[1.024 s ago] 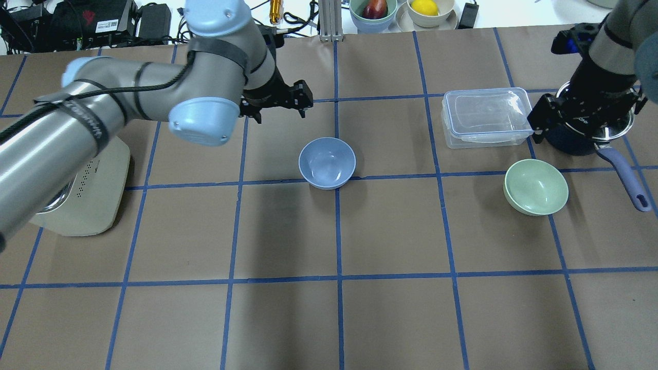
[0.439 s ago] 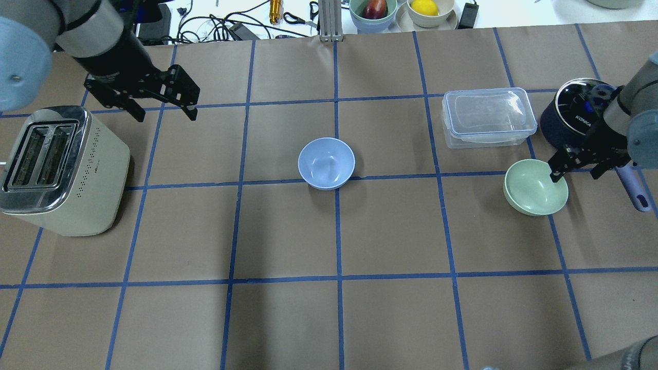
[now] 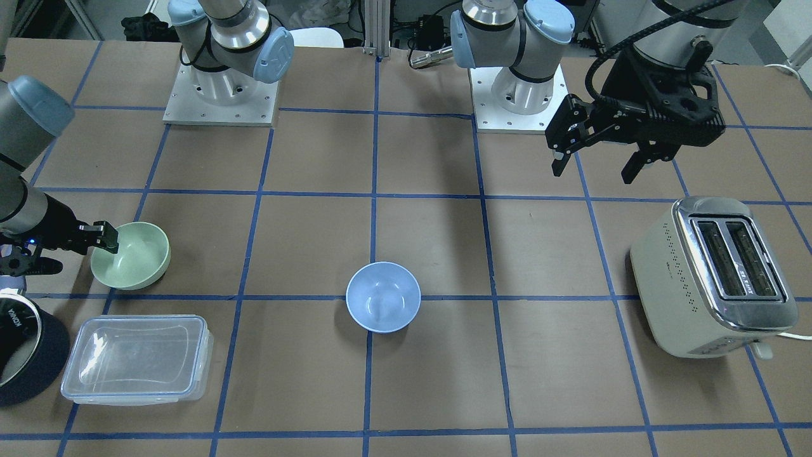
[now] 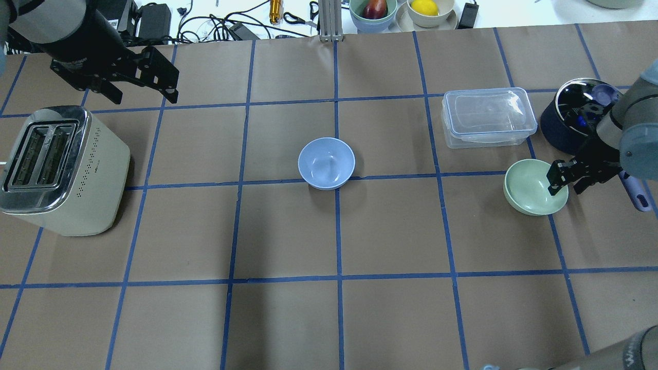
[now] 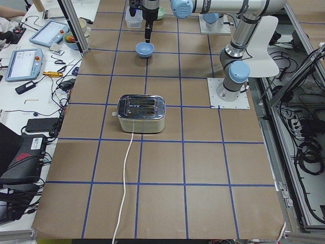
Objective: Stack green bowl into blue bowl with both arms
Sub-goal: 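Grasp the pale green bowl rim with the right gripper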
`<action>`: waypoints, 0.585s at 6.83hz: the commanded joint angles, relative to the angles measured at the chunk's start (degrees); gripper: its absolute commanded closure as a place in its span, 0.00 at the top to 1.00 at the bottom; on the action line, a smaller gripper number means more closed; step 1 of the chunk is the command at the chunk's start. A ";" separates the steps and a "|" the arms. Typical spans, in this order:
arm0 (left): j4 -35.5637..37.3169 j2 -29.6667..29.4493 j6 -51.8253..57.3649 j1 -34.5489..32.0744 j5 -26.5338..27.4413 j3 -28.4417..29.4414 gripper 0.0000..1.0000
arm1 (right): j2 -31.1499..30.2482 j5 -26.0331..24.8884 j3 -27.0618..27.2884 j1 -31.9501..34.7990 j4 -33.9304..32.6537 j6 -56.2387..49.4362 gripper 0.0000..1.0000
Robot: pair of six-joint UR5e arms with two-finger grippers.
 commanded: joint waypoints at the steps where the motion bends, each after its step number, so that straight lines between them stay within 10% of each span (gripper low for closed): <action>1: 0.61 -0.23 -0.14 0.02 -0.26 -0.06 1.00 | 0.04 0.25 0.55 -0.03 -0.97 -0.13 0.00; 4: -0.79 0.29 0.03 0.02 0.09 0.02 1.00 | -0.83 5.12 -2.42 0.67 -0.37 0.84 0.00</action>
